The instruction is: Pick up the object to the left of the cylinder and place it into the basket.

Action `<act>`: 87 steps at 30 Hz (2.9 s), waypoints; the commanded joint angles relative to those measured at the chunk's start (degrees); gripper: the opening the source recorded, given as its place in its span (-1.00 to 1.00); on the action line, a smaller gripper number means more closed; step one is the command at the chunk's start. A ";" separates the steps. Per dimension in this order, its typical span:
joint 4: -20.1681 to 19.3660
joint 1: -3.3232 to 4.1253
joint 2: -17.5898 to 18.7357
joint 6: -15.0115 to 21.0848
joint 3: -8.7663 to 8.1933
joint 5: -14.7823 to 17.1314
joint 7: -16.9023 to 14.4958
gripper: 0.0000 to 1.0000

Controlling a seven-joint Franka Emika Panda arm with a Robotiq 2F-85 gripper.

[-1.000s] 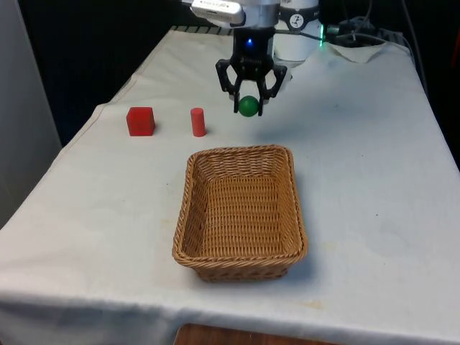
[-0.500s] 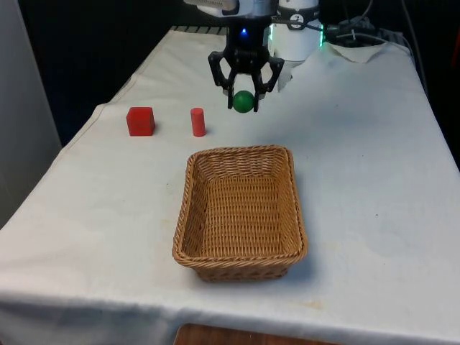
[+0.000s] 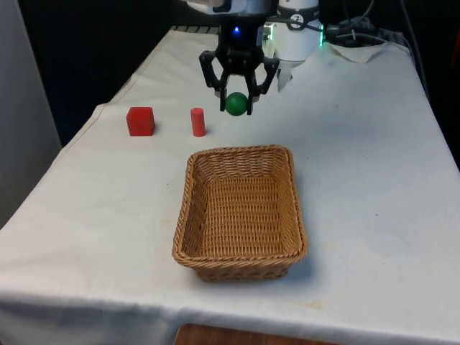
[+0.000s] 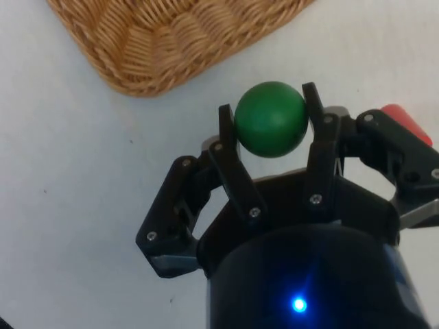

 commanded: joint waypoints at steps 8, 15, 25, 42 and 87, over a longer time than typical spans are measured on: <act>7.73 -1.20 4.76 -4.35 0.46 4.01 -2.06 -1.00; 12.32 -1.49 8.02 -6.42 0.34 5.79 -2.52 -1.00; 20.11 -2.06 14.73 -9.28 0.40 8.88 -3.09 -1.00; 28.76 -2.58 24.24 -9.91 -0.34 13.81 -4.53 -1.00; 32.49 -2.86 30.88 -9.00 -0.52 17.25 -5.56 1.00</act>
